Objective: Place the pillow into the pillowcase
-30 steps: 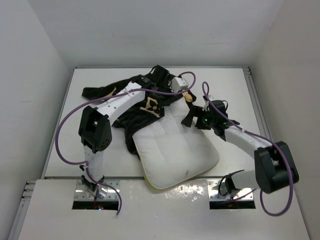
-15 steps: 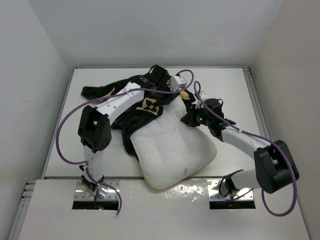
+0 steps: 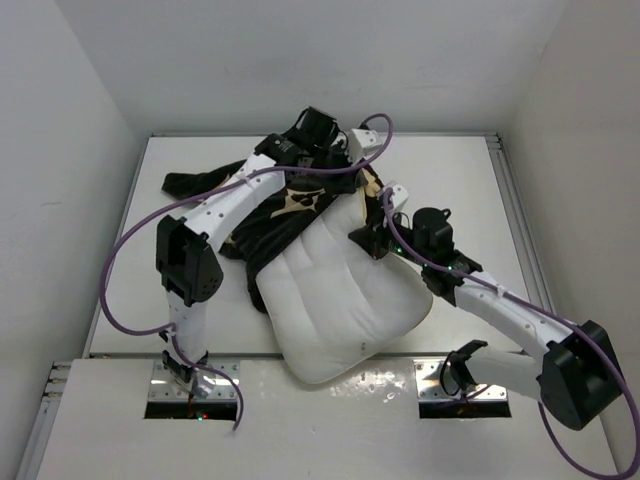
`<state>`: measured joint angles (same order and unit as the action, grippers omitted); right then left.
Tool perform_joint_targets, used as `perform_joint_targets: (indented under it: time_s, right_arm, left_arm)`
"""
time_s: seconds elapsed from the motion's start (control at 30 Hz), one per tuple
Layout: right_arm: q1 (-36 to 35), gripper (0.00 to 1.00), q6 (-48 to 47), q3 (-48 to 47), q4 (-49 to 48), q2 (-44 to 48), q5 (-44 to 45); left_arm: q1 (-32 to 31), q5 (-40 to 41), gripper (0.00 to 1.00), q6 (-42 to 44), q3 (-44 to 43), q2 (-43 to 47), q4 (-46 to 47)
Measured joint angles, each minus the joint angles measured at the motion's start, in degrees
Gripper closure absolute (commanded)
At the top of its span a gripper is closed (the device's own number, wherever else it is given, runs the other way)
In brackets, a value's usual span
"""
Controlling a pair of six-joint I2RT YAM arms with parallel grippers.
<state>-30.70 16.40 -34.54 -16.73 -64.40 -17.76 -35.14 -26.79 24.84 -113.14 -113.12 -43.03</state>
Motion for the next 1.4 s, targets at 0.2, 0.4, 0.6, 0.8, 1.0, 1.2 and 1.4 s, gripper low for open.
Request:
perform_joint_targets:
  time_s: [0.2,0.4,0.6,0.8,1.0,1.2,1.4]
  right_arm:
    - [3.45,1.00,0.94,3.30,-1.70,0.59,2.49]
    - [7.26,1.00,5.99,3.30,-5.09,-2.23,5.03]
    - [8.35,1.00,10.51,3.32,-5.05,-4.66,8.17]
    - [8.61,1.00,14.43,4.35,-5.22,-4.70,12.59]
    - [10.97,0.39,17.16,-0.72,2.58,-9.77,14.49]
    - [17.94,0.16,17.68,-13.62,10.71,-17.99,9.86]
    - [24.02,0.90,16.72,-17.77,15.58,-17.94,3.91]
  left_arm:
    - [-2.93,-4.46,1.00,10.91,1.33,1.99,-7.56]
    - [-5.09,-3.93,0.98,18.38,5.38,4.33,-10.36]
    - [-5.25,0.07,0.68,16.59,9.27,6.23,-7.48]
    - [-5.27,3.65,0.12,11.32,10.84,7.65,-5.31]
    - [-3.87,7.96,0.01,9.84,10.88,9.53,-5.60]
    - [-0.15,12.15,1.00,12.70,18.21,15.93,-7.02]
    - [0.35,19.78,1.00,22.23,36.85,24.59,-8.04]
